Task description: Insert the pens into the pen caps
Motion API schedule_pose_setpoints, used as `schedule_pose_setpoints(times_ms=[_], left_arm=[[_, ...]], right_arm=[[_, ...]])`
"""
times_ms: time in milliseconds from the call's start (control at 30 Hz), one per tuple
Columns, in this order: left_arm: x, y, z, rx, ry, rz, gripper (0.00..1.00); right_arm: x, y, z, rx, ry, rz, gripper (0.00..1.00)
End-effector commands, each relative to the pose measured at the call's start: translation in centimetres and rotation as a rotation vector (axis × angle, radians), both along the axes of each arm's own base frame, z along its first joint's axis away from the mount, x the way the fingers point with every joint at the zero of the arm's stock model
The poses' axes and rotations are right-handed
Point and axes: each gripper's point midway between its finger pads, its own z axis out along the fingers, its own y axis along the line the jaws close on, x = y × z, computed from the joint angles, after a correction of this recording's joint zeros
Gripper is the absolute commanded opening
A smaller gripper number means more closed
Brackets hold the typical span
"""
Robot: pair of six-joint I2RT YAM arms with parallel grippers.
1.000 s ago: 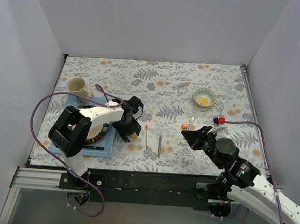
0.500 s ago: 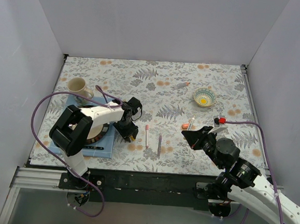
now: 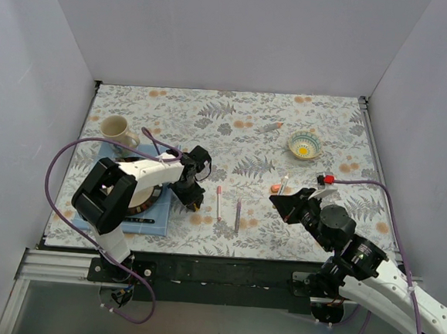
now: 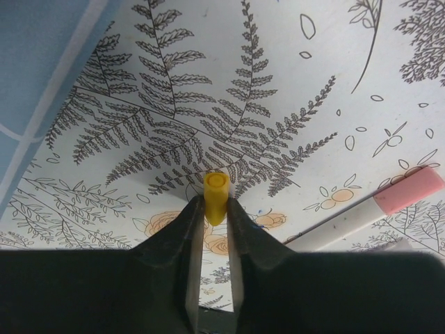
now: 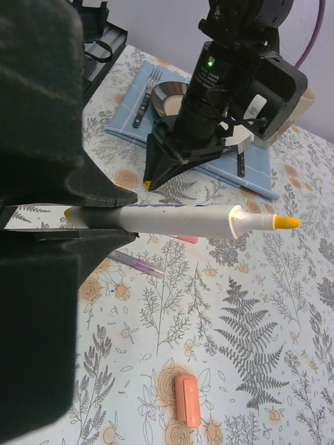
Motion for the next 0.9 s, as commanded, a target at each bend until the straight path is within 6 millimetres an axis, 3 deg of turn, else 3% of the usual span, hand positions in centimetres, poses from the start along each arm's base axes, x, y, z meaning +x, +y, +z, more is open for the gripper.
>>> schedule_pose_setpoints(times_ms=[0,67,200,300,333,433,467,500,600,667,800,867], left_arm=[[2.9,-0.9,-0.8,-0.054,-0.025,0.622,0.08],[2.6,-1.0,-0.8,-0.054,-0.017,0.586,0.0],[3.1,-1.5,0.5,-0.096,-0.058,0.512,0.0],[4.1,-2.1,2.9,-0.136,-0.139,0.427,0.0],[4.8,-2.5,4.5,-0.16,-0.185,0.394,0.0],[5.9,-3.3,7.1,-0.206,-0.288,0.261,0.0],[6.0,-3.7,8.7,-0.246,-0.336,0.228,0.0],[6.6,-4.7,10.0,-0.303,-0.392,0.185,0.0],[6.5,-6.8,14.1,-0.456,-0.575,-0.001,0.0],[5.5,-7.1,15.7,-0.511,-0.663,-0.097,0.0],[4.4,-8.7,21.0,-0.699,-0.922,-0.3,0.0],[2.8,-9.4,22.5,-0.794,-0.981,-0.385,0.0]], right_arm=[[0.1,0.5,0.7,0.017,-0.017,0.014,0.01],[0.0,0.7,0.5,0.008,-0.011,0.024,0.01],[-0.5,1.9,-0.8,-0.018,0.014,0.091,0.01],[-1.2,3.4,-1.7,-0.033,0.011,0.183,0.01],[-1.3,4.0,-1.1,-0.015,-0.015,0.217,0.01],[-3.0,6.2,-2.0,-0.021,-0.029,0.384,0.01],[-3.6,7.1,-1.0,0.018,-0.071,0.443,0.01],[-4.6,7.8,-1.8,0.02,-0.059,0.521,0.01],[-6.2,9.4,-1.0,0.079,-0.089,0.646,0.01],[-6.9,10.1,-0.2,0.124,-0.11,0.703,0.01],[-6.6,11.1,-1.1,0.113,-0.07,0.728,0.01],[-6.4,11.5,-0.8,0.117,-0.075,0.73,0.01]])
